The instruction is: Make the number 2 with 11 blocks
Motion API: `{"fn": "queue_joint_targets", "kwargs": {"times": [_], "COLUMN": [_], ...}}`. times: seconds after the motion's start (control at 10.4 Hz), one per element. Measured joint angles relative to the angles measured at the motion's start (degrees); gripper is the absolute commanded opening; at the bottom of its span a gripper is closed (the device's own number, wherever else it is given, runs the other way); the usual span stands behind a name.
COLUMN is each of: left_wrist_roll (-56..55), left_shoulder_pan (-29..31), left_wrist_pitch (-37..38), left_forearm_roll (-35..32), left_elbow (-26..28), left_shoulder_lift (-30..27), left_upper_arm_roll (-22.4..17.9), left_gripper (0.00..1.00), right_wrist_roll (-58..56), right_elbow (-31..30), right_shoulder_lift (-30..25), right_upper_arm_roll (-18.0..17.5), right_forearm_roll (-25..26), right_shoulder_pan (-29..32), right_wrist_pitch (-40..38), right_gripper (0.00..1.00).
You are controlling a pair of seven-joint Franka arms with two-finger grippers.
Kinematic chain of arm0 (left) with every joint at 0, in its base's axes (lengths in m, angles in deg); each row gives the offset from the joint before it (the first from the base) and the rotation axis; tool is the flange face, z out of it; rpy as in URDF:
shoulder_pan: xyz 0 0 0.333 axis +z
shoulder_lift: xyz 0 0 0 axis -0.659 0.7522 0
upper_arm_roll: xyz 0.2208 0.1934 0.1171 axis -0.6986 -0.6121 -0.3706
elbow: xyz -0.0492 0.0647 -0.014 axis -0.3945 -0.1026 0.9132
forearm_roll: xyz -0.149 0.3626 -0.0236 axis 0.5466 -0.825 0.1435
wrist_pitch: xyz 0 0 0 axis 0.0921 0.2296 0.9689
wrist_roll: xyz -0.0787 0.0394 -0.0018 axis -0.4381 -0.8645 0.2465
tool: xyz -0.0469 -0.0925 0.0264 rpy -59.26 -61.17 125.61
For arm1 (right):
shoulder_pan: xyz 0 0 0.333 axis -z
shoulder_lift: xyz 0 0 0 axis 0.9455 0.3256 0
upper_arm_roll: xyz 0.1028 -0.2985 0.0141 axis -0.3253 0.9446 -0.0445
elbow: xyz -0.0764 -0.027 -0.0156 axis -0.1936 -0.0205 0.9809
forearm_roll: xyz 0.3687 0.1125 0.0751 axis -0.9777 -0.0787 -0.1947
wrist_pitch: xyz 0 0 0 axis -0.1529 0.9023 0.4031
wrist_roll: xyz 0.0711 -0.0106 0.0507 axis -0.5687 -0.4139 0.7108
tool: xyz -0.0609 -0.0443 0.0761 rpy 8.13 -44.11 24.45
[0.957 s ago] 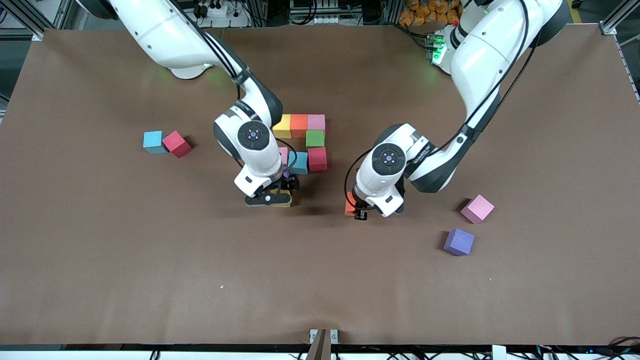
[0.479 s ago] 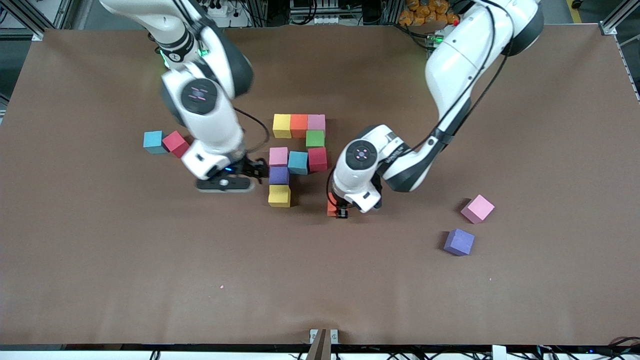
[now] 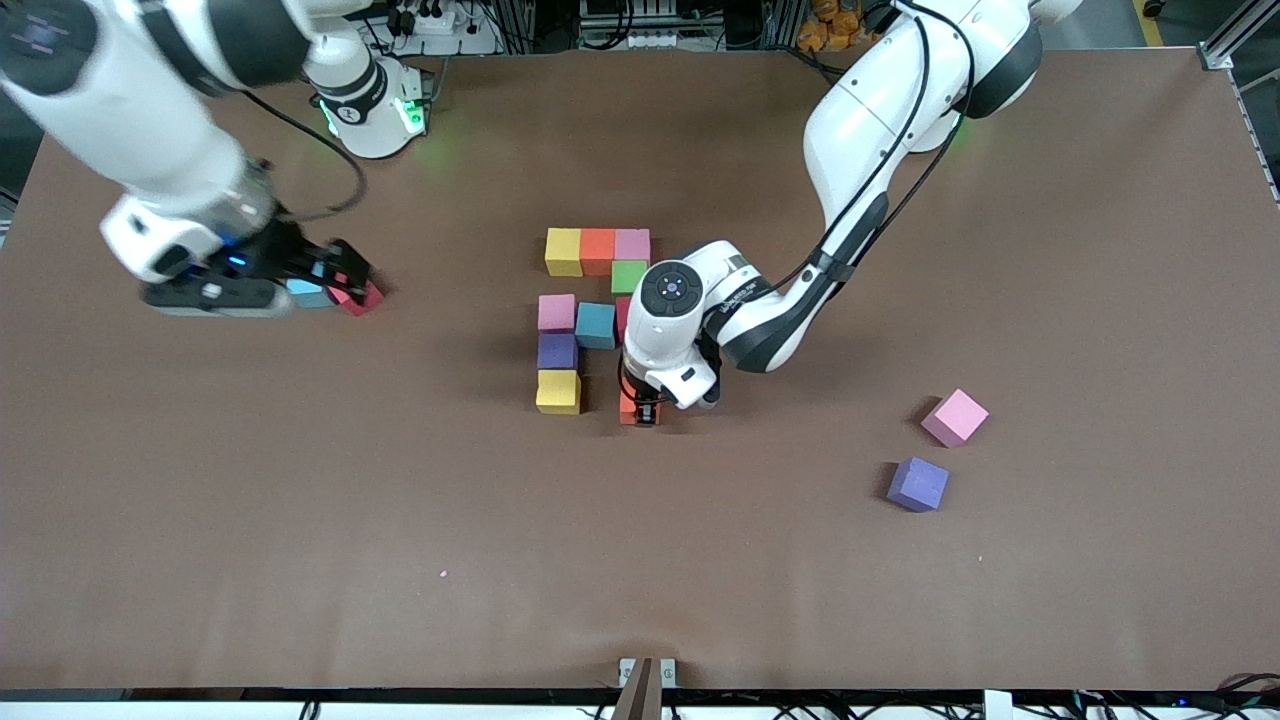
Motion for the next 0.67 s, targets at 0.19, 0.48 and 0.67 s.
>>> {"fn": "queue_joint_targets", "kwargs": {"times": [0.19, 0.48, 0.67], "left_wrist_roll": [0.0, -1.4, -2.3], "left_shoulder_pan": [-1.0, -2.2, -2.8], "left_wrist_pitch": [-0.6, -2.0, -2.8], "left_forearm_roll": [0.0, 0.0, 0.0], "left_elbow": [-0.8, -1.4, -1.7], "left_shoulder_lift": [0.8, 1.5, 1.7], "left_upper_arm_roll": [-0.1, -0.6, -1.2], "left_gripper": [0.5, 0.51, 0.51], "right_wrist_roll": [-7.8, -17.0, -15.9], "right_elbow": [1.2, 5.4, 5.8], "right_shoulder_lift": [-3.1, -4.0, -3.9], "right_upper_arm_roll": [3.7, 11.6, 12.1], "right_forearm_roll": [-0.2, -0.2, -0.2], "right_shoulder_pan": [1.2, 1.3, 1.1], "right_wrist_pitch": [-5.9, -10.2, -12.2], "right_gripper": [1.0, 1.0, 1.0]}}
